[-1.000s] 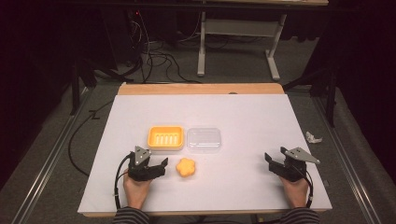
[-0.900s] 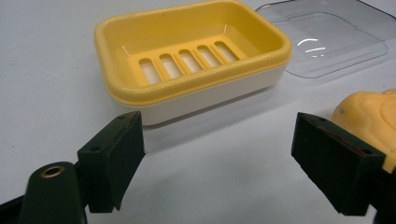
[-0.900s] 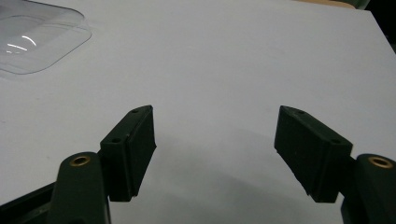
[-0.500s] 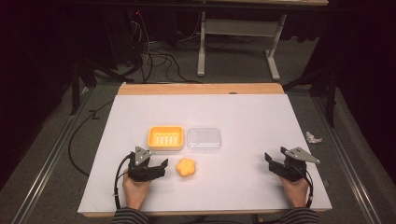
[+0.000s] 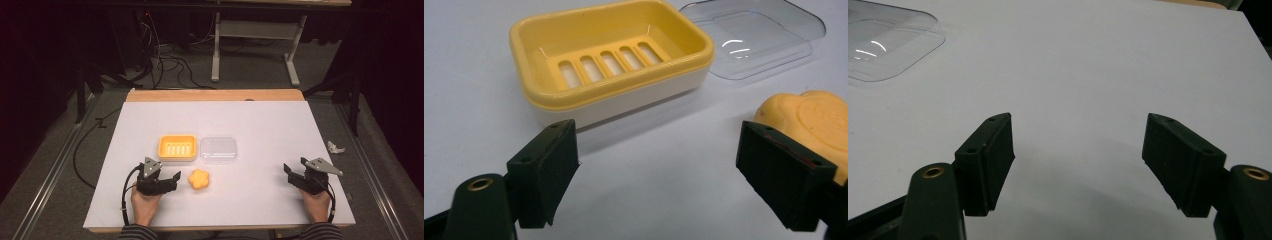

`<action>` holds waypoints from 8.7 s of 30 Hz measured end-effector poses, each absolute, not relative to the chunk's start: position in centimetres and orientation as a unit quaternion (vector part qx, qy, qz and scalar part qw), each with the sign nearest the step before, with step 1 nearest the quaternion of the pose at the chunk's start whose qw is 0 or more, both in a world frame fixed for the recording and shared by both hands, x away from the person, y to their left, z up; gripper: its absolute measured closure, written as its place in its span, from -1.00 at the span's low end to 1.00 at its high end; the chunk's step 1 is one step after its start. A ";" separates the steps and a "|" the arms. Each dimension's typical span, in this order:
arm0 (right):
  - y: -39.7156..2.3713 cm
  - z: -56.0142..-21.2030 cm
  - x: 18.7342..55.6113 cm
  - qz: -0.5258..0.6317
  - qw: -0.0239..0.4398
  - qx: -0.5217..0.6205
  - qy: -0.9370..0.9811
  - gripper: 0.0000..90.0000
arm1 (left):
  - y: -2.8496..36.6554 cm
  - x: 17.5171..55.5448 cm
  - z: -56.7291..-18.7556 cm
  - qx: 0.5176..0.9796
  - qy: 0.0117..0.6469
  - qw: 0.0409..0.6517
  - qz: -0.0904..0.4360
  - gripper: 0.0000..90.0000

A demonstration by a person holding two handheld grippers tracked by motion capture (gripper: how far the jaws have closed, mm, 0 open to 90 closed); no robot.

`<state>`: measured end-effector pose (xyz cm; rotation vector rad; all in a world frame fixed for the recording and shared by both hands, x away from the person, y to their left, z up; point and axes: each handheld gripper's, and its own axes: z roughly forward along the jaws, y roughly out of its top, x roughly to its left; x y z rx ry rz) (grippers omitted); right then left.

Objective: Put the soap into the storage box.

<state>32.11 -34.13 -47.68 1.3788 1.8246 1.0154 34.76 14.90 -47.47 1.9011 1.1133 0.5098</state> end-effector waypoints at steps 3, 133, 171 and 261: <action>-34.1 -47.7 32.1 0.385 0.312 0.525 0.692 -0.35 | 14.9 34.6 -47.1 0.757 0.445 0.432 0.204 -0.62; -34.2 -47.7 32.0 0.388 0.315 0.526 0.688 -0.35 | 4.8 34.5 -47.2 0.859 0.365 0.328 0.145 -0.40; -34.1 -47.7 32.0 0.388 0.316 0.522 0.691 -0.36 | 8.1 35.3 -43.5 0.824 0.394 0.383 0.138 -0.40; -34.1 -47.7 32.1 0.384 0.317 0.523 0.692 -0.37 | 12.5 43.4 -41.3 0.777 0.477 0.366 0.187 -0.39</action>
